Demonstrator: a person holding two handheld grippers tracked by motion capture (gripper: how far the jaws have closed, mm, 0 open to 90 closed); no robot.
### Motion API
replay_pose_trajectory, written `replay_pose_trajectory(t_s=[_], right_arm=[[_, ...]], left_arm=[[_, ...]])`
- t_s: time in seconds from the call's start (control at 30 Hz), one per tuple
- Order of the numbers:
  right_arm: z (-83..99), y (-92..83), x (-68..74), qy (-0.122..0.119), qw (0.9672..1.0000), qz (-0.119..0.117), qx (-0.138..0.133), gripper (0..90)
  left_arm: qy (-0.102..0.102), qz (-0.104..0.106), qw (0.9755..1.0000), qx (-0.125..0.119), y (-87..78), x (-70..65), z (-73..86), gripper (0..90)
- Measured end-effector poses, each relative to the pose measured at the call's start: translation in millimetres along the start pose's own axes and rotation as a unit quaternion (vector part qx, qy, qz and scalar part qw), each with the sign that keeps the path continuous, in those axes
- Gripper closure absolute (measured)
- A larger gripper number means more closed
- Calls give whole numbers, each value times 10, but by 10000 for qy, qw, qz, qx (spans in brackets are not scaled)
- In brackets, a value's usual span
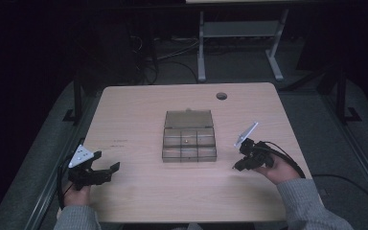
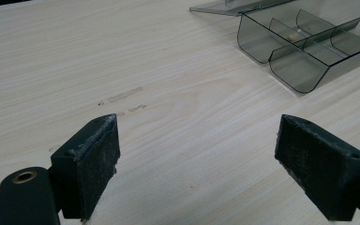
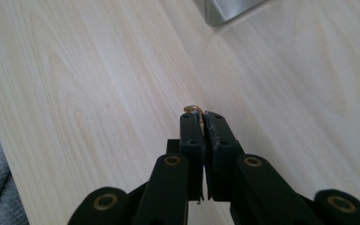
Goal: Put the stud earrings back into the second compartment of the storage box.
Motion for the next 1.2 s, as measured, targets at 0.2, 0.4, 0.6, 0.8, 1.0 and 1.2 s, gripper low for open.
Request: replay_pose_trajectory(t_s=[0.2, 0.4, 0.6, 0.8, 1.0, 1.2], right_arm=[[-109, -34, -67, -42, 10000, 49, 11, 867], [-251, -58, -144, -82, 9999, 82, 88, 868], [-361, -86, -205, -129, 9998, 109, 77, 868], [-475, -89, -256, -181, 9997, 121, 113, 868], [-554, -75, -292, -186, 9997, 90, 116, 868], [-687, -55, -351, -200, 9998, 46, 79, 868]], left_arm=[[-18, 4, 10000, -12, -1, -1, 1, 139], [12, 0, 10000, 18, -2, -2, 0, 140], [3, 1, 10000, 12, -2, -1, 0, 140], [-8, 7, 10000, -13, -1, 0, 0, 140], [-12, 8, 10000, -16, -2, 3, -1, 139], [-18, 13, 10000, -23, -1, 0, -1, 140]])
Point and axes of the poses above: each handheld gripper's, and its own axes: y roughly forward along the jaws, z roughly out of its underside, x roughly to its left, the point moved 2 cm from there along y, roughly forward along the jaws, and after that the axes turned 9 degrees about -y, right-handed, at the moved point
